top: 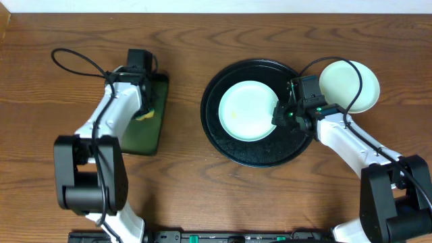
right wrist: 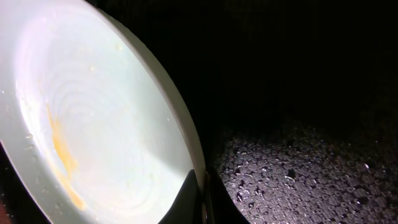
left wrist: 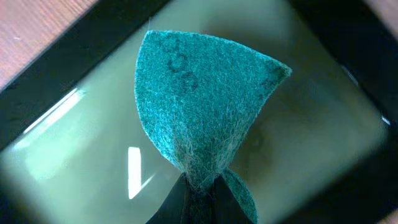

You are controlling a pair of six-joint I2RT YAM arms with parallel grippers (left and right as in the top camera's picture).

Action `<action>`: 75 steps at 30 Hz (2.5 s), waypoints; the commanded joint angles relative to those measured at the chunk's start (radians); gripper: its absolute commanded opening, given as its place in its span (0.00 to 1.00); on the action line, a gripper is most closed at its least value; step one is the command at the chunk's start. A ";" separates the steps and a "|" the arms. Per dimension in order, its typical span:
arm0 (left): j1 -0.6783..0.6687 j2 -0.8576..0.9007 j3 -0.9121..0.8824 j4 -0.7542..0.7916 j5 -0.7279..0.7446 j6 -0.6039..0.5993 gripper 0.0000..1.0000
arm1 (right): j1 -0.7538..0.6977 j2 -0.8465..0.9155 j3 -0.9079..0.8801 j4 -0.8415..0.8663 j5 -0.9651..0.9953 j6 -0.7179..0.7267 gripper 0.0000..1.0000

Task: Clean dirty plates on tray and stack at the side
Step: 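Grasp the lower green plate rim with right gripper, drag to tray center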

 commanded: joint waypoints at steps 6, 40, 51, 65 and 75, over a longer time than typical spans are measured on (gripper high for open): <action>0.096 0.084 -0.002 0.032 0.224 0.025 0.14 | 0.006 0.004 -0.002 0.014 -0.019 0.014 0.01; 0.112 0.117 -0.002 0.043 0.121 0.091 0.25 | 0.006 0.004 -0.002 0.014 -0.019 0.002 0.01; 0.112 -0.121 -0.002 -0.017 0.142 0.086 0.08 | 0.006 0.005 -0.002 0.013 -0.012 0.000 0.01; 0.110 -0.073 -0.066 0.039 0.191 0.106 0.07 | 0.007 0.005 -0.003 0.026 0.081 -0.001 0.01; 0.008 -0.394 -0.024 0.006 0.280 0.218 0.08 | 0.006 0.105 -0.006 0.054 -0.084 -0.077 0.05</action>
